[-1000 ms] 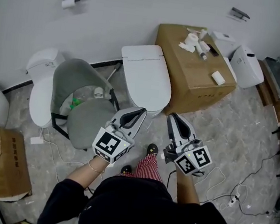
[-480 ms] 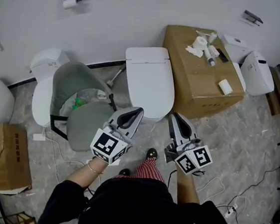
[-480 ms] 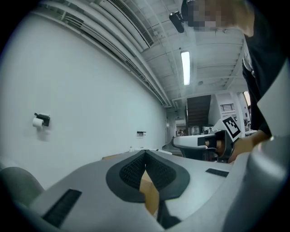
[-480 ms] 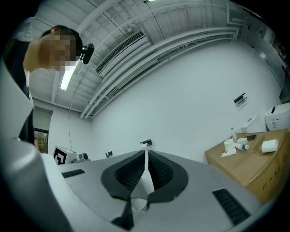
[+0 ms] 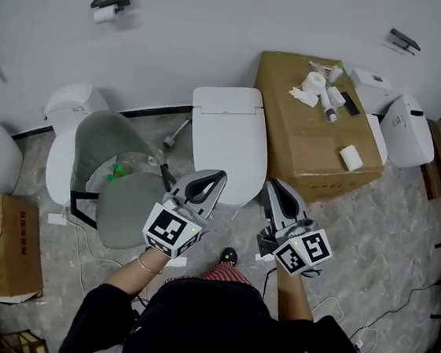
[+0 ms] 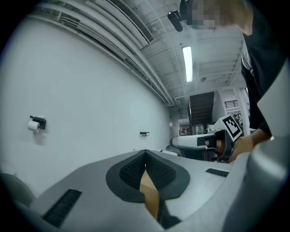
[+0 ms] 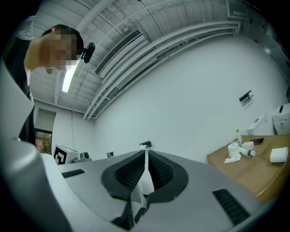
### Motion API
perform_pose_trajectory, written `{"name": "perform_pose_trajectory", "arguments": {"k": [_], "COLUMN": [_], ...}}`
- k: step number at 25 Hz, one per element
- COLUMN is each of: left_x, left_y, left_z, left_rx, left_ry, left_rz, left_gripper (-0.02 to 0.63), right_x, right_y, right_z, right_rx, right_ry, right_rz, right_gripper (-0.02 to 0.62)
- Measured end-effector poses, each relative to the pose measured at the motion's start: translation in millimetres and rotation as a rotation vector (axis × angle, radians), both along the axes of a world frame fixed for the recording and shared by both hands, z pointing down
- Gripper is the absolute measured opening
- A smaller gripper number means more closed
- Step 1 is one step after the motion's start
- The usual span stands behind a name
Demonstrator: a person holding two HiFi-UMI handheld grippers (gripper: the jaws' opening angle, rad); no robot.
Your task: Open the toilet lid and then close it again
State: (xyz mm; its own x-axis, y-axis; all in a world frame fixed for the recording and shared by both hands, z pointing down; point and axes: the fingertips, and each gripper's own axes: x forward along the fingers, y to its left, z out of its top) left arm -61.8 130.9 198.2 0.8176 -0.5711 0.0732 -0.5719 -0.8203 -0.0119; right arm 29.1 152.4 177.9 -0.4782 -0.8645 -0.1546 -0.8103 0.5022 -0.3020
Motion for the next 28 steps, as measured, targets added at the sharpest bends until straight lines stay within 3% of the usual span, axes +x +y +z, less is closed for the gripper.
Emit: {"name": "perform_pose_trajectory", "arguments": {"k": [10, 23, 28], "left_x": [24, 0, 1], "left_y": [-35, -62, -66], "left_z": [7, 20, 28], "left_rx": [-0.014, -0.051, -0.066], "left_ry": [0.03, 0.006, 0.011], "left_rz": [-0.051, -0.051, -0.046], "left_gripper": [0.003, 0.003, 0.003], "right_x": [23, 12, 8], "right_y": [-37, -65, -71], "right_z": [11, 23, 34], "right_rx": [-0.03, -0.085, -0.106], "right_ry": [-0.012, -0.061, -0.022], "right_rz": [-0.063, -0.04, -0.042], "right_gripper": [0.023, 0.021, 0.021]}}
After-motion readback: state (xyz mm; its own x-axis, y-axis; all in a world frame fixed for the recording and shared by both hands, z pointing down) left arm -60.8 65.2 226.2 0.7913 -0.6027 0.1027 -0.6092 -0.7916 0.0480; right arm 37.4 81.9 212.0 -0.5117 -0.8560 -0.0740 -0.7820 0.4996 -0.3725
